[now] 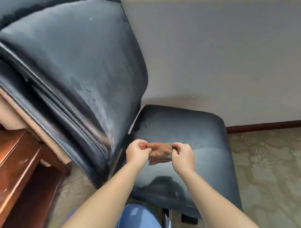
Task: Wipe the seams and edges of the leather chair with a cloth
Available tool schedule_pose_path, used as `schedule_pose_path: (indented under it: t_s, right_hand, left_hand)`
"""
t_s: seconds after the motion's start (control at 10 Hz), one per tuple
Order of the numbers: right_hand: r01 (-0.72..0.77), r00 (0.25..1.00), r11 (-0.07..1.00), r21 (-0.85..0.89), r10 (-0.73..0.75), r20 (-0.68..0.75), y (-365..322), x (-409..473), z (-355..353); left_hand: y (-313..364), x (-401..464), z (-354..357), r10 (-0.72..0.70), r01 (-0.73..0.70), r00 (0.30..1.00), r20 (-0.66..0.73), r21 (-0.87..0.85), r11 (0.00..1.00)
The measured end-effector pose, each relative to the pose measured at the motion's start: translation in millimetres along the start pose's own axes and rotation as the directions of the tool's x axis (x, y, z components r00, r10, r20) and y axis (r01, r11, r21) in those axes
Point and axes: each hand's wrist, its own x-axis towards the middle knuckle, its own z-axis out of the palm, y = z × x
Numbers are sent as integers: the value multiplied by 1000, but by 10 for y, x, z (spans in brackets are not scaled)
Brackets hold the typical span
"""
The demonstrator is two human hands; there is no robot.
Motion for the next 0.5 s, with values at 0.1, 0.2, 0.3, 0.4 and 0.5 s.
schedule_pose_path:
  t_s: [0.1,0.2,0.3,0.4,0.5]
  right_hand:
    - [-76,997,997,-28,77,30,50,257,134]
    - [-114,993,992,-46,116,31,70,501,246]
    - [-173,984,982,-77,175,29,113,656,323]
    - [-242,957,957,-157,262,123,169,664,344]
    - [-297,931,924,-241,336,141,125,674,217]
  left_hand:
    - [-40,289,158,-35,32,998,52,54,998]
    - [-43,544,284,-79,70,993,85,103,992]
    - [-83,687,401,-126,101,982,141,171,980]
    - [-84,726,443,-193,132,951,240,249,959]
    - [59,707,431,-230,131,937,263,347,929]
